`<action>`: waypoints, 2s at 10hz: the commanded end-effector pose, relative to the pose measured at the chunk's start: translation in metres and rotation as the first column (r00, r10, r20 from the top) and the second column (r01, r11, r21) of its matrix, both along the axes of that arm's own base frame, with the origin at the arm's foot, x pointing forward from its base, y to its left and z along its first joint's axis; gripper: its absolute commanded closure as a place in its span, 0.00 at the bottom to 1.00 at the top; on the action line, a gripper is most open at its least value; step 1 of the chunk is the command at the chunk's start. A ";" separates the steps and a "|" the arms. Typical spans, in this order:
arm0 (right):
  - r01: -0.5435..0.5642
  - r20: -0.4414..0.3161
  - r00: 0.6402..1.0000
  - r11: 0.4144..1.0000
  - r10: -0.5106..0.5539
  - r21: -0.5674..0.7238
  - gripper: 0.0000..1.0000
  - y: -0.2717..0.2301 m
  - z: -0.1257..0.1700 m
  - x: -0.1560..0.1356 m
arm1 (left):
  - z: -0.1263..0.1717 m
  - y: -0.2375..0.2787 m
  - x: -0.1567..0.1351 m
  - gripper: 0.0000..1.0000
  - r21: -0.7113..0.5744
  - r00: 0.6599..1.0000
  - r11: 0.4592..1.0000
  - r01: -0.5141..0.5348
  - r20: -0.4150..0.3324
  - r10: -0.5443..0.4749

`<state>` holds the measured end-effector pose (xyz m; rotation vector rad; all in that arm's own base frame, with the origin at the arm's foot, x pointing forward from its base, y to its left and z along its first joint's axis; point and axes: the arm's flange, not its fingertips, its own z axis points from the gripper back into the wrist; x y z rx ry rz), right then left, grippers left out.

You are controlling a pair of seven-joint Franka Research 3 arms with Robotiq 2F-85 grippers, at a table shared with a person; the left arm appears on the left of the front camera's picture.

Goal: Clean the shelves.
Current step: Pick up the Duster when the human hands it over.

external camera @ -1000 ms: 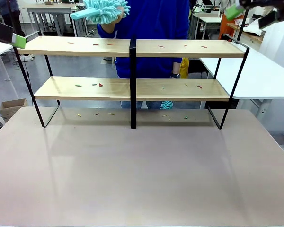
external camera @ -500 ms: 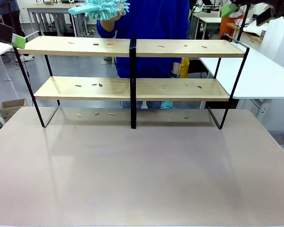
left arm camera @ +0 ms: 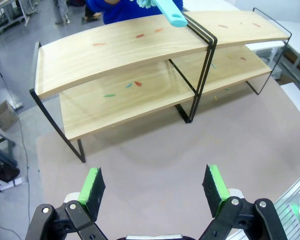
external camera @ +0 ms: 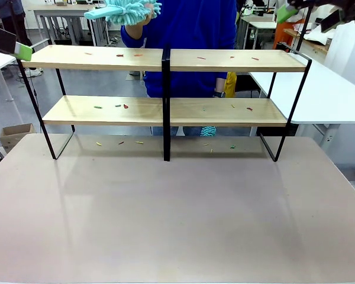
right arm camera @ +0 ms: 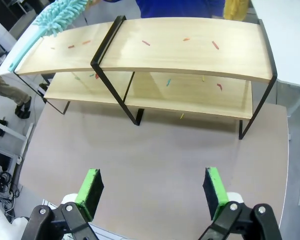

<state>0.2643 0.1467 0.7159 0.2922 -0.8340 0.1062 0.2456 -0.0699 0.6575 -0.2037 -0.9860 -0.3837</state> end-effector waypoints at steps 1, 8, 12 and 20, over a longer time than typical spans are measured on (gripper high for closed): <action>-0.001 0.011 1.000 1.000 0.001 -0.007 0.00 0.000 -0.009 -0.008 | -0.001 0.001 0.000 0.00 -0.003 1.000 1.000 -0.002 -0.007 0.002; -0.059 0.062 0.996 0.998 0.057 0.032 0.00 -0.003 -0.049 -0.028 | -0.001 0.001 0.000 0.00 -0.003 1.000 1.000 -0.002 -0.007 0.002; -0.055 0.063 0.997 0.997 0.052 0.051 0.00 0.000 -0.052 -0.022 | -0.001 0.001 0.000 0.00 -0.003 1.000 1.000 -0.002 -0.007 0.002; -0.050 0.037 0.998 0.999 0.049 0.013 0.00 0.003 -0.054 -0.027 | 0.008 -0.007 -0.006 0.00 0.000 0.985 0.987 0.163 -0.048 -0.163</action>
